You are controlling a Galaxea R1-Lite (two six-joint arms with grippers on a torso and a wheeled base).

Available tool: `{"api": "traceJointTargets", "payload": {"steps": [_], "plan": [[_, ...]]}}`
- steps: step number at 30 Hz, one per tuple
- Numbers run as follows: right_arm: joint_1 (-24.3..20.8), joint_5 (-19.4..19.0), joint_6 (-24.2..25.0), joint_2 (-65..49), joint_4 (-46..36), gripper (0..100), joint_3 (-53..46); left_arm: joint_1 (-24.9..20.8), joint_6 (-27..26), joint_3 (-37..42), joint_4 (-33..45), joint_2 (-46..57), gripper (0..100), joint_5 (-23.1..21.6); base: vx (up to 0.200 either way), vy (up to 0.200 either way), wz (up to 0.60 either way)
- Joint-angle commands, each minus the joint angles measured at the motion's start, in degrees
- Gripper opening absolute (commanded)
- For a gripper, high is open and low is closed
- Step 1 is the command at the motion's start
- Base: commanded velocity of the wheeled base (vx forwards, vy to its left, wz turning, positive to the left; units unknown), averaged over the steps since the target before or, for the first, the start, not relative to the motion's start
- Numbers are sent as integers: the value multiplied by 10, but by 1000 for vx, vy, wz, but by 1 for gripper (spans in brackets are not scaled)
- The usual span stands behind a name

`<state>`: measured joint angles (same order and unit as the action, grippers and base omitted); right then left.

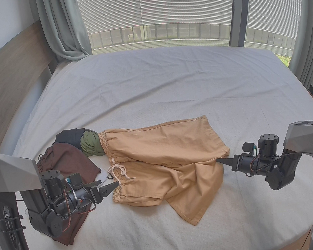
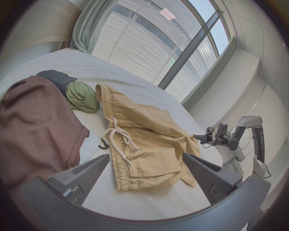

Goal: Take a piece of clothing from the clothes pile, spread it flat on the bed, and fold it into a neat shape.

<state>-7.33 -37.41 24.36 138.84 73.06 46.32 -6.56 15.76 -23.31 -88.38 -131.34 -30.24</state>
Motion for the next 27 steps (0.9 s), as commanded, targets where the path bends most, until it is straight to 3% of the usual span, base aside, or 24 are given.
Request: {"api": "traceJointTargets", "payload": {"steps": [1, 10, 21, 27], "plan": [[3, 9, -13, -2, 9, 100, -24, 0, 1, 0, 1, -1, 100, 0, 0, 0, 0], [10, 32, -72, 4, 37, 100, -128, 0, 1, -2, 0, -1, 100, 0, 0, 0, 0], [-37, 33, -62, 49, 50, 100, -141, 0, 1, -1, 0, -1, 100, 0, 0, 0, 0], [-59, 47, -19, 59, 59, 100, -130, 1, 1, -1, 0, 1, 100, 0, 0, 0, 0]]}}
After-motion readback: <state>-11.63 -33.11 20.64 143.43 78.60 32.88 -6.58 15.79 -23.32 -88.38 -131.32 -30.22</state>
